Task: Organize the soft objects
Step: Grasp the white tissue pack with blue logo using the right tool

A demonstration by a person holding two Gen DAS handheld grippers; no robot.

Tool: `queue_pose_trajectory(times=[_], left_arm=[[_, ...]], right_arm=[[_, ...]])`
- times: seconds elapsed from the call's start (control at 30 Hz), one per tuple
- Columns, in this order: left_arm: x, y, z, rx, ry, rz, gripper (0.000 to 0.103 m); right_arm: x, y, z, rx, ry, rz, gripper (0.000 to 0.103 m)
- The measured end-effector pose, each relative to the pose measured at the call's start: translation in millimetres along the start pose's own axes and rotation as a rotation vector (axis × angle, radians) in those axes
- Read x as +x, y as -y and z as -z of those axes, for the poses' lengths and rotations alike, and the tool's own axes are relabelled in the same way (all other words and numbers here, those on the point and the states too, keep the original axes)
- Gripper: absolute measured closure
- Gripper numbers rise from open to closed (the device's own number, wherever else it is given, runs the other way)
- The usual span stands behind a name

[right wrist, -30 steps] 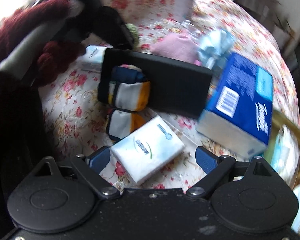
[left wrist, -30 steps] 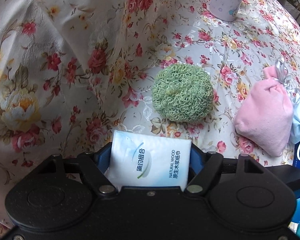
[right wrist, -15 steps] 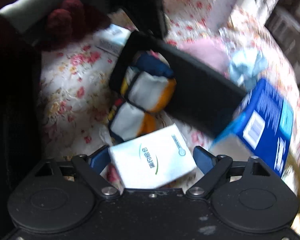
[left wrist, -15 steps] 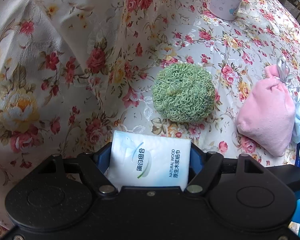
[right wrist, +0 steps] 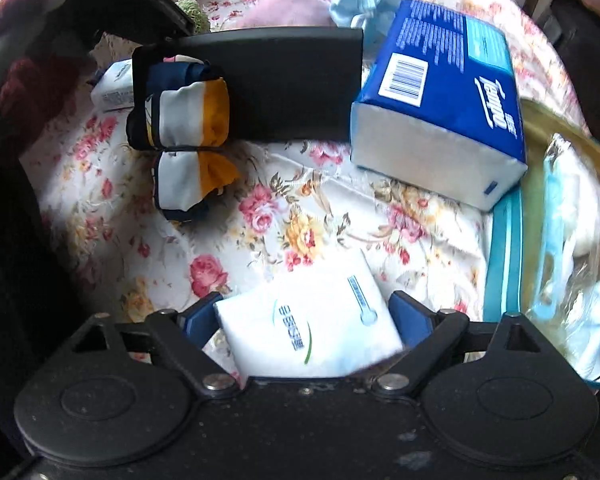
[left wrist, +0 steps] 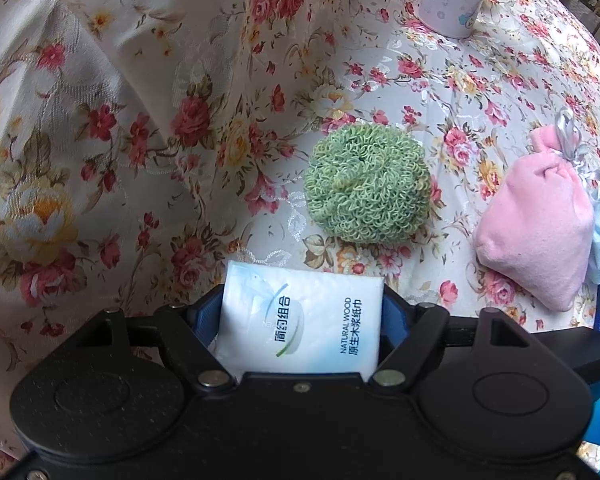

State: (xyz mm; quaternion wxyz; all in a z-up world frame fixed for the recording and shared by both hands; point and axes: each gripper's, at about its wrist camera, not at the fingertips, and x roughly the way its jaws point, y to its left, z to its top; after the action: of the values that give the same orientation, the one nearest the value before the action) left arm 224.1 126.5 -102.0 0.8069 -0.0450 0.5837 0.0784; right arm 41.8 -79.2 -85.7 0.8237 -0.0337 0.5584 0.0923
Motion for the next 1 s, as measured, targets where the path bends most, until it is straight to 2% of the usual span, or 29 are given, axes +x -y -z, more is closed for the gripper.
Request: queue_pose_trajectory(times=[0.17,0.33,0.47,0.57,0.63,0.67,0.73,0.77,0.8,1.0], left_arm=[[4.6,0.1,-1.1,-0.005,-0.007,-0.014,0.017],[7.8,0.4,-0.9,-0.011,-0.016,-0.001,0.008],[8.5,1.3,-0.7,-0.007,-0.023,0.009,0.006],[5.3,2.0,0.3,0.000,-0.008,0.017,0.013],[-1.3,3.6,1.7,0.013,0.023,0.015,0.032],[-4.0,3.8,1.9,0.015,0.034,0.017,0.032],[-6.8,1.4,1.1,0.003,0.044,0.040,0.032],[-9.5,-0.3,0.4,-0.006,0.056,0.045,0.032],[-13.3,-1.8,-0.2,-0.015,0.073,0.043,0.032],[-44.0,-2.7,4.0,-0.019,0.206,0.048,0.032]], right_arm=[[10.1,-12.5,2.1,-0.027,0.022,0.021,0.000],[12.9,-12.4,2.7,-0.018,0.047,0.019,0.000],[8.9,-10.7,8.7,-0.026,0.069,0.009,0.000],[9.6,-7.0,9.0,-0.031,0.073,-0.002,0.000],[8.0,-5.7,9.7,-0.034,0.074,-0.007,0.000],[6.8,-4.7,9.7,-0.031,0.074,-0.008,0.001],[3.0,-3.7,10.2,-0.029,0.081,-0.001,0.010],[0.3,-2.8,10.8,-0.030,0.088,-0.001,0.018],[-2.5,-1.8,11.4,-0.032,0.093,-0.003,0.021],[-14.2,9.1,16.4,0.002,0.092,-0.026,0.022]])
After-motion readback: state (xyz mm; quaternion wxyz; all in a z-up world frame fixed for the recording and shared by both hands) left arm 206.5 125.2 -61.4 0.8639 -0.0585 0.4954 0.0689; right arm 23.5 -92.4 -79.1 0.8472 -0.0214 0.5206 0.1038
